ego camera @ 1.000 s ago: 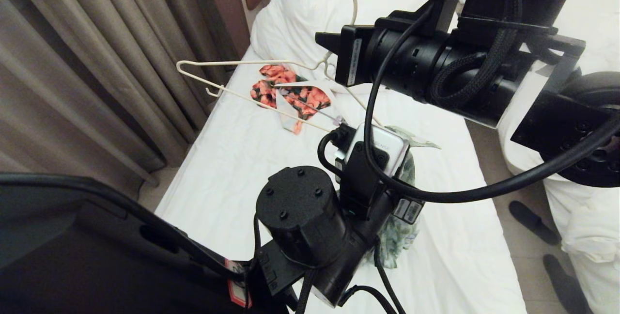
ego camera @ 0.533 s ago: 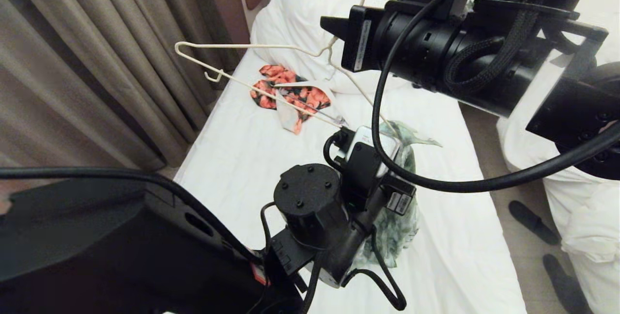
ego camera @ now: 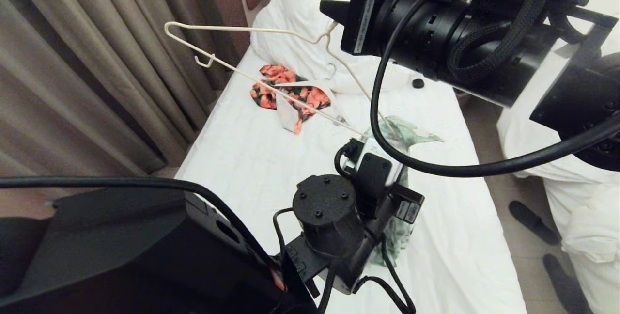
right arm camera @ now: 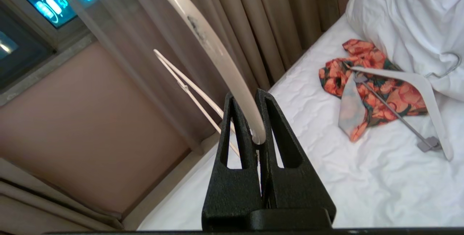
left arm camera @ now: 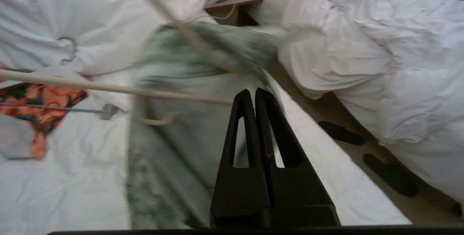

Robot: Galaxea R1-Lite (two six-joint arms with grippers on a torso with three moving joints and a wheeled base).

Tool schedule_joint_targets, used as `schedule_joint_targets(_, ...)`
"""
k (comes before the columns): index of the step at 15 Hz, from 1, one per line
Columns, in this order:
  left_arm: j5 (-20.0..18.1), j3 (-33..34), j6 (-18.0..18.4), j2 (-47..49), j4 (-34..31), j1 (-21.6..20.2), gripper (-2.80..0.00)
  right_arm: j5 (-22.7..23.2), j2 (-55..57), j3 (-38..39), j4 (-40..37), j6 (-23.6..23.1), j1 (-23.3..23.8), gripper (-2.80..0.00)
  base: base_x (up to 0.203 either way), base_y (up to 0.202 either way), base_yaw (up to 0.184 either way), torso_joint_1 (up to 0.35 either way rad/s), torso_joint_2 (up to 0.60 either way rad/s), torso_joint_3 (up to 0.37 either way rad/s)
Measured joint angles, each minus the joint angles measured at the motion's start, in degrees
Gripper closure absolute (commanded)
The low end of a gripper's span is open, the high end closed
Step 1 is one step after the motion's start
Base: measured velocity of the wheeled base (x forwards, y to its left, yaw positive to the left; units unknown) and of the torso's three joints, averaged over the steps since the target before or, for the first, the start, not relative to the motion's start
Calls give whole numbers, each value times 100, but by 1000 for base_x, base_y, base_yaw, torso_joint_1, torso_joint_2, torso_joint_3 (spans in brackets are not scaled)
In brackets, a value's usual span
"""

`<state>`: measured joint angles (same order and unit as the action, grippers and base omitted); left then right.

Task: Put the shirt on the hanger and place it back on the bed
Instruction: Take the clothes hanger out of the clothes

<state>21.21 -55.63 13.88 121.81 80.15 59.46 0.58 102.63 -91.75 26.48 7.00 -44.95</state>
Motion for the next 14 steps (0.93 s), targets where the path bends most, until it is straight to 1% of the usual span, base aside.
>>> schedule_joint_targets(3,6,9,-186,92,88,125,0,-97,51,-163,-7,304,-45,0,0,0,0,0,0,0)
schedule_joint_targets(4,4,1,-198,110,91,145,0,-149,65,-183,-7,365,-50,0,0,0,0,0,0,0)
schedule_joint_targets(7,-10,-2,-191,134,86,92,0,-201,65,-202,-9,374,-15,0,0,0,0,0,0,0)
schedule_joint_targets(10,-18,34,-168,137,-41,8,0,-201,-91,-203,-20,386,177,0,0,0,0,0,0,0)
schedule_joint_targets(12,-22,-12,-165,193,-57,-96,0,-193,-276,38,-33,396,263,0,0,0,0,0,0,0)
schedule_joint_targets(14,-20,-113,-164,260,-52,-192,0,-201,-474,395,-256,385,359,0,0,0,0,0,0,0)
